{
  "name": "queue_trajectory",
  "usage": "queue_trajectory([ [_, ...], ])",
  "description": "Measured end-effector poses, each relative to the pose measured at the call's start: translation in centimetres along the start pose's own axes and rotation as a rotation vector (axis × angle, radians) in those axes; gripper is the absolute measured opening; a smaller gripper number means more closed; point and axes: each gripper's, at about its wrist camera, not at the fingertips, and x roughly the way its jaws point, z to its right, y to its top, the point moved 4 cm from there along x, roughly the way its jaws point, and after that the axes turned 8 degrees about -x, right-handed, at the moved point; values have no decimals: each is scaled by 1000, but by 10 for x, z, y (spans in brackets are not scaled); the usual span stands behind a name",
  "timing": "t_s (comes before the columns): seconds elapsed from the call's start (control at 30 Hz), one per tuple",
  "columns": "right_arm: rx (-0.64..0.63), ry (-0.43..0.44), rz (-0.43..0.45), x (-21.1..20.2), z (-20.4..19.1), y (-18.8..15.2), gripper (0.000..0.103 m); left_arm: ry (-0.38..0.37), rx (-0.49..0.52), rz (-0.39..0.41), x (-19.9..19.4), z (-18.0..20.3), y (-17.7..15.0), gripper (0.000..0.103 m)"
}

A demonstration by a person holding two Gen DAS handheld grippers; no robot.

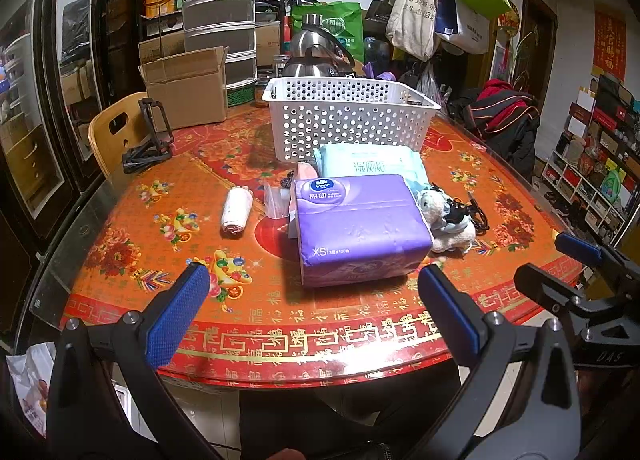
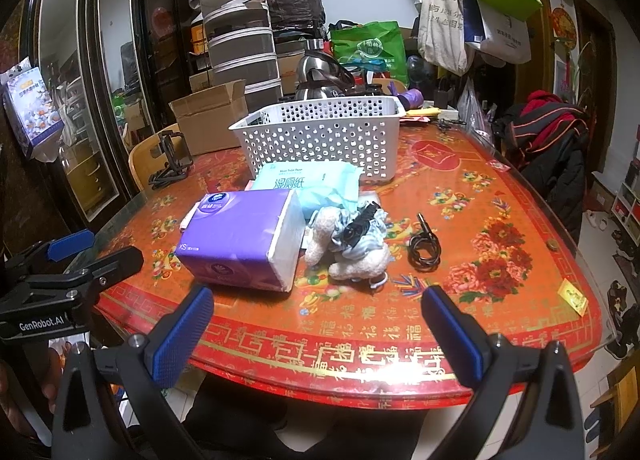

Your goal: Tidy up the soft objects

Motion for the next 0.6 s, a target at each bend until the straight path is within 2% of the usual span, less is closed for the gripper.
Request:
queue_trajectory([
  [0.5, 2, -5, -2, 5, 2, -1, 103, -17, -16, 4, 4, -1, 0, 103],
  [0.6, 22, 28, 51, 2, 12, 1, 103, 5, -19, 34, 4, -8, 5, 103],
])
